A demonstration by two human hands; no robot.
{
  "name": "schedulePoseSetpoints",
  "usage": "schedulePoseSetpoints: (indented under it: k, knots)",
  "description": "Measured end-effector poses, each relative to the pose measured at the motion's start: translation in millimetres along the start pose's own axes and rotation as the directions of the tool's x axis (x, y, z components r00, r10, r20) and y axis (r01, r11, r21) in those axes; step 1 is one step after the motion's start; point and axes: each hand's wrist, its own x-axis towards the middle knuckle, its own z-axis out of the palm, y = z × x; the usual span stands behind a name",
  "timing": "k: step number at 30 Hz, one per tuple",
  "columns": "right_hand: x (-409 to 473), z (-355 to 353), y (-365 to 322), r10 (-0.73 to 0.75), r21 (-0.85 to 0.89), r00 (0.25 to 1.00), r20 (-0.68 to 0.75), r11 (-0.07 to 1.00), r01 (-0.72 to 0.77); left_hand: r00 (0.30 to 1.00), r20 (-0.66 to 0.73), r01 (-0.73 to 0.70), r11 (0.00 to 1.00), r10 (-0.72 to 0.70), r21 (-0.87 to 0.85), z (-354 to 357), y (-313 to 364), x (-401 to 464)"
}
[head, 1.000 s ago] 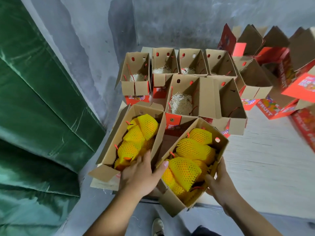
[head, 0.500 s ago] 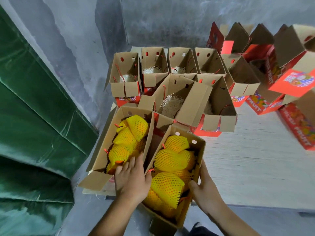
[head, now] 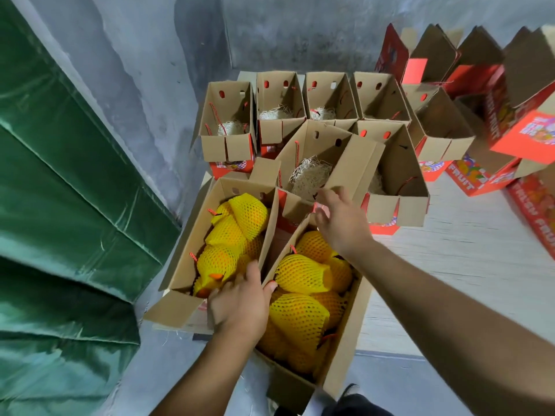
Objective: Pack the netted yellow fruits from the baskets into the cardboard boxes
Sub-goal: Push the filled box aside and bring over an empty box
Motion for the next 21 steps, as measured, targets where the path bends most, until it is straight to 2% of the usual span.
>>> schedulePoseSetpoints:
  k: [3,5,8,12,16,21]
  knots:
    - [44.1,11.5,-8.7,0.048,-0.096,0.980,0.192,0.995,-0.030,0.998,0.052,0.025,0.999,-0.023,-0.041,-3.5,-0.9,6.4]
    - [61.6,16.3,-9.9,0.120,-0.173,0.969,0.217,0.981,-0.083,0.999,0.045,0.026,0.998,-0.023,-0.056,-5.8,-1.0,7.0]
    - [82.4,12.6,-11.8,0.119,-0.257,0.970,0.213,0.964,-0.062,0.999,0.030,0.031,0.998,-0.030,-0.052,-8.7,0.0,5.1]
    - [101.9,-15.1,-3.4,0.014,-0.351,0.996,0.089,0.936,0.018,0.999,-0.001,0.035,0.998,-0.036,-0.050,-9.3,-0.1,4.5]
    - [113.6,-48.6,10.3,-0.144,-0.173,0.987,-0.068,0.976,0.130,0.998,-0.025,0.056,0.998,-0.056,-0.027,-7.0,1.4,3.7]
    - [97.9,-89.1,26.7,-0.287,-0.107,0.931,-0.226,0.957,0.269,0.995,-0.064,0.080,0.996,-0.083,-0.043,-10.1,5.4,9.8]
